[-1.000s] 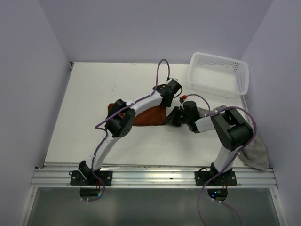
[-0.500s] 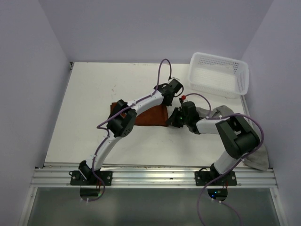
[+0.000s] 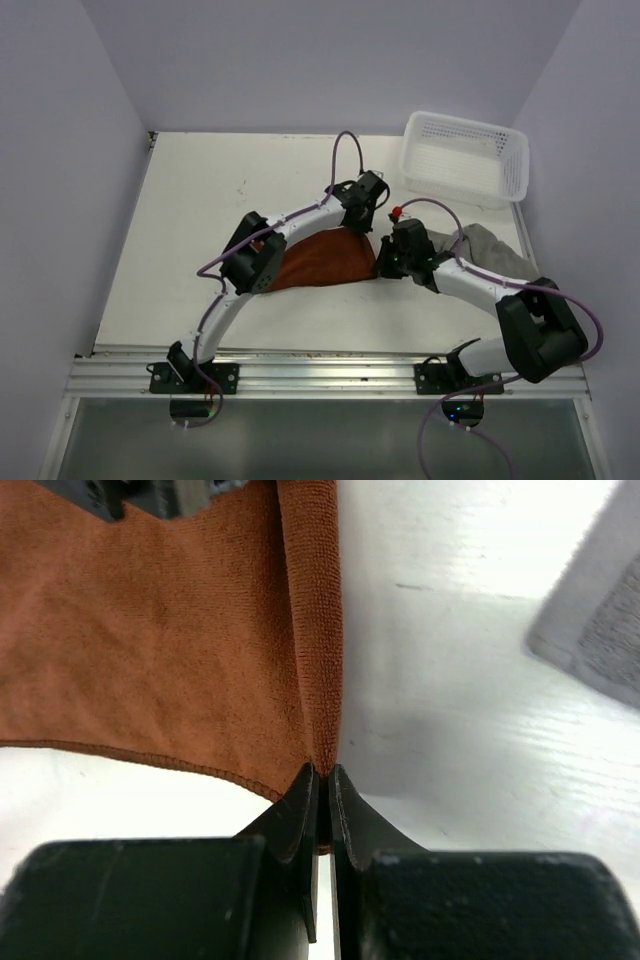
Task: Roll the towels
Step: Roll the towel
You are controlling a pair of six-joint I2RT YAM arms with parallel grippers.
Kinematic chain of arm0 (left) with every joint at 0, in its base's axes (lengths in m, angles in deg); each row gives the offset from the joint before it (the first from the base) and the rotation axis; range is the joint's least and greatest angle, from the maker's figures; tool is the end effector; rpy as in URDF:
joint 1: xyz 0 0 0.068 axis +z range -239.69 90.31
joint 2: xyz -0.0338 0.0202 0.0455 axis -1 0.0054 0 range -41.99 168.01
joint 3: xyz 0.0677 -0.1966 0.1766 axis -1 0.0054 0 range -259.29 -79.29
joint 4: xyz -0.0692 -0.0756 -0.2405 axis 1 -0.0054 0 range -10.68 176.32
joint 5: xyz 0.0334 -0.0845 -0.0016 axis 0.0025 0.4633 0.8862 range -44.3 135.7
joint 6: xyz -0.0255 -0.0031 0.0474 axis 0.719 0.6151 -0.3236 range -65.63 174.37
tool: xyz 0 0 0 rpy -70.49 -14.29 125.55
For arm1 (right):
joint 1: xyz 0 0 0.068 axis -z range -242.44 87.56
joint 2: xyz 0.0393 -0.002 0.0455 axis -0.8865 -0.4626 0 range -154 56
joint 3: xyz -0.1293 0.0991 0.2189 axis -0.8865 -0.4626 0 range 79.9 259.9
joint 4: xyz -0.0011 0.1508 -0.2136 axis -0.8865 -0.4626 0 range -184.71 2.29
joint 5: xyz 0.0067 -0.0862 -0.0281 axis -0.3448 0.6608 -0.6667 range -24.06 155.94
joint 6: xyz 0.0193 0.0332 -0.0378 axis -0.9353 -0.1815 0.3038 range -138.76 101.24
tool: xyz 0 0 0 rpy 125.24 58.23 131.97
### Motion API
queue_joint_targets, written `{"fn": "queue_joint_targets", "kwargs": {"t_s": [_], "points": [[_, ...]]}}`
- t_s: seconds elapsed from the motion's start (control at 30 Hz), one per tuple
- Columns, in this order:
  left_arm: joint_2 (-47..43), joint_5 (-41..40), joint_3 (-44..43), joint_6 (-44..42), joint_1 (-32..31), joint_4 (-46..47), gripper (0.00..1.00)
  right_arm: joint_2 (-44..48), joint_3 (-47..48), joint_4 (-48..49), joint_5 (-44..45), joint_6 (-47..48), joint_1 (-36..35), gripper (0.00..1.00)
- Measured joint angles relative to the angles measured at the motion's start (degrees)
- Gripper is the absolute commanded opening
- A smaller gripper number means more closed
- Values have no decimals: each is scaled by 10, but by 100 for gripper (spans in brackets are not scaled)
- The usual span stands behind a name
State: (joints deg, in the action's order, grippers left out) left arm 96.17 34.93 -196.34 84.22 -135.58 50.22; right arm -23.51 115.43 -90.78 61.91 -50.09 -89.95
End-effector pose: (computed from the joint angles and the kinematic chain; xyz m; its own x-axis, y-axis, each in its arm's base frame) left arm 0.3708 -0.3728 0.1657 -0.8236 0.1469 -0.5479 0.2594 0.9565 -0.1334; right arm 0.2334 0.1243 0.1661 -0.8162 0.1598 -0.5553 -0.0923 0.9126 0.3983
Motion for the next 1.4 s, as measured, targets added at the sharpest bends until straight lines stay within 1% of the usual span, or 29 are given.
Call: {"fn": "queue_joint_targets", "kwargs": {"t_s": [0.2,0.43,0.53,0.73,1.03,1.1,1.23,1.4], "points": [[-31,34,50,24,0,36,17,13,-6,-38,26,25,-13,0],[-55,49,85,26,0,64,17,26,-18,-38,78,46,-64,0],[-65,52,102,26,0,75,17,27,-18,-40,96,53,-75,0],[-75,63,119,27,1,91,17,37,-17,-58,126,59,-85,0],[-87,83,120,32,3,111,16,54,1,-91,167,62,-112,0],[-95,92,131,36,4,123,13,54,7,-99,177,63,-118,0],[-116,105,161,37,11,144,12,54,14,-110,198,64,-130,0],[-126,117,176,36,19,157,12,40,33,-120,243,70,-169,0]]}}
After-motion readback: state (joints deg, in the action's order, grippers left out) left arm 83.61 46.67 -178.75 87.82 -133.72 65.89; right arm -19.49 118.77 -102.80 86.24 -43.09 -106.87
